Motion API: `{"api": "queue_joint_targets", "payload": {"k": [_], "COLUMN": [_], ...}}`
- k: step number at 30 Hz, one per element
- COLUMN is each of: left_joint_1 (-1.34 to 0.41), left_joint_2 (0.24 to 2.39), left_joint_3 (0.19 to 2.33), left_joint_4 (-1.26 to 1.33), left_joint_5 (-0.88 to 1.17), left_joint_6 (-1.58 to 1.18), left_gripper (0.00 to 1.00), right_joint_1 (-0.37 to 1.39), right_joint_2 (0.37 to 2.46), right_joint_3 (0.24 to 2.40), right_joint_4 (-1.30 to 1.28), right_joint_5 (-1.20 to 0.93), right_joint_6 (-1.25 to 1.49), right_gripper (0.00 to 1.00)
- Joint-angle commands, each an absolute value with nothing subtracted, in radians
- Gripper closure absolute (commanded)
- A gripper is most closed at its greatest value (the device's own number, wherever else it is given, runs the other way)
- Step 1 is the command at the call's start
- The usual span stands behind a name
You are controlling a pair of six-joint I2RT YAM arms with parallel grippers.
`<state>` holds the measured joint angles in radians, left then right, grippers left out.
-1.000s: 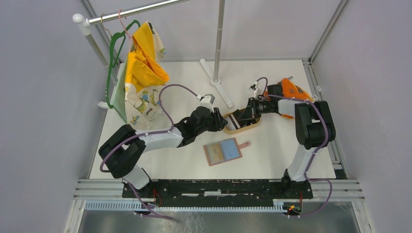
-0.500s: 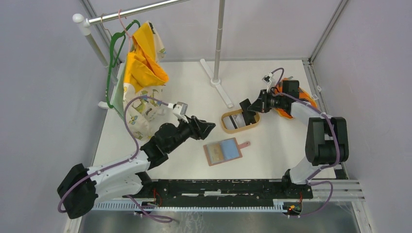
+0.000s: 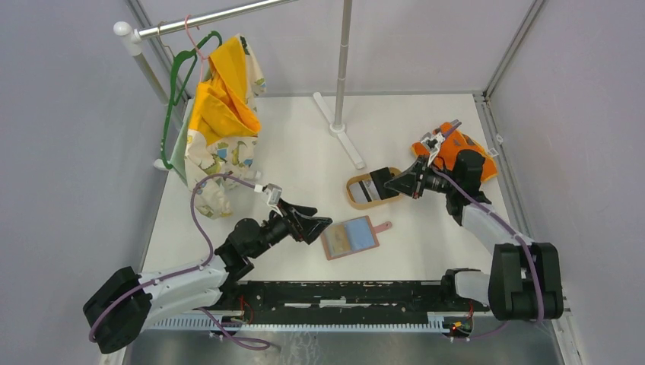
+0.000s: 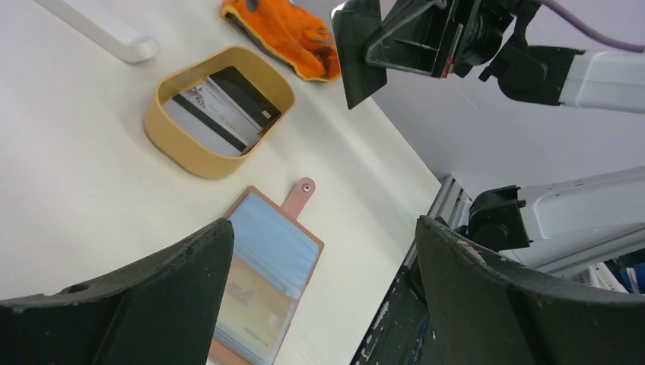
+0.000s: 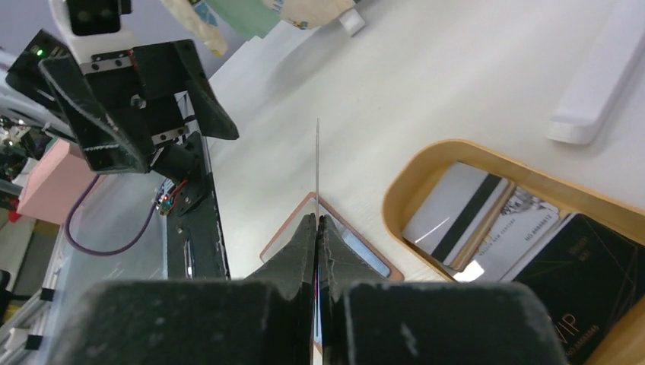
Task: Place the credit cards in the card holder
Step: Pick up the credit card from the storage box, then insert the credit card into the card holder.
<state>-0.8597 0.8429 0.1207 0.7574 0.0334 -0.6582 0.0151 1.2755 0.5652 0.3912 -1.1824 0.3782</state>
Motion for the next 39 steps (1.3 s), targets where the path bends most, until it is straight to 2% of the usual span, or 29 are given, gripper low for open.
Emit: {"api": "queue_joint_targets", "payload": {"k": [1, 6, 14, 22, 28, 35, 36, 39], "left_joint_1": [-0.871, -0.918, -1.021, -1.064, -1.064, -1.066, -1.064, -1.064], "left_joint_2": [0.893, 1.019, 1.263, 1.421, 1.488, 1.529, 1.533, 1.537], "left_joint_3": [0.132, 0.144, 0.169, 0.208, 0.247, 0.29, 0.293, 0.299], "left_joint_4": [0.976, 1.091, 1.312, 1.44, 1.483, 1.492, 1.49, 1.484], "left_joint_5": [0.091, 0.068, 0.004, -0.014, -0.005, 0.051, 0.058, 0.076], "left_joint_6": [-0.687, -0.645, -0.547, -0.503, -0.511, -0.515, -0.517, -0.517], "left_gripper": [0.07, 0.08, 0.15, 0.22, 0.31, 0.56, 0.62, 0.88], "right_joint_1": [0.049, 0.142, 0.28, 0.338, 0.365, 0.377, 0.378, 0.378], "right_joint_2": [1.162, 1.133, 1.156, 1.175, 1.187, 1.189, 1.189, 1.188], "right_joint_3": [0.483, 0.437, 0.437, 0.437, 0.44, 0.442, 0.443, 0.444], "right_joint_4": [0.65, 0.71, 0.72, 0.721, 0.722, 0.721, 0.721, 0.717], "right_joint_5": [-1.225, -1.244, -1.284, -1.29, -1.297, -1.302, -1.302, -1.302], "right_joint_6": [0.445, 0.406, 0.352, 0.339, 0.335, 0.333, 0.333, 0.33], "right_gripper": [1.0, 1.0, 1.0, 1.0, 1.0, 1.0, 1.0, 1.0]}}
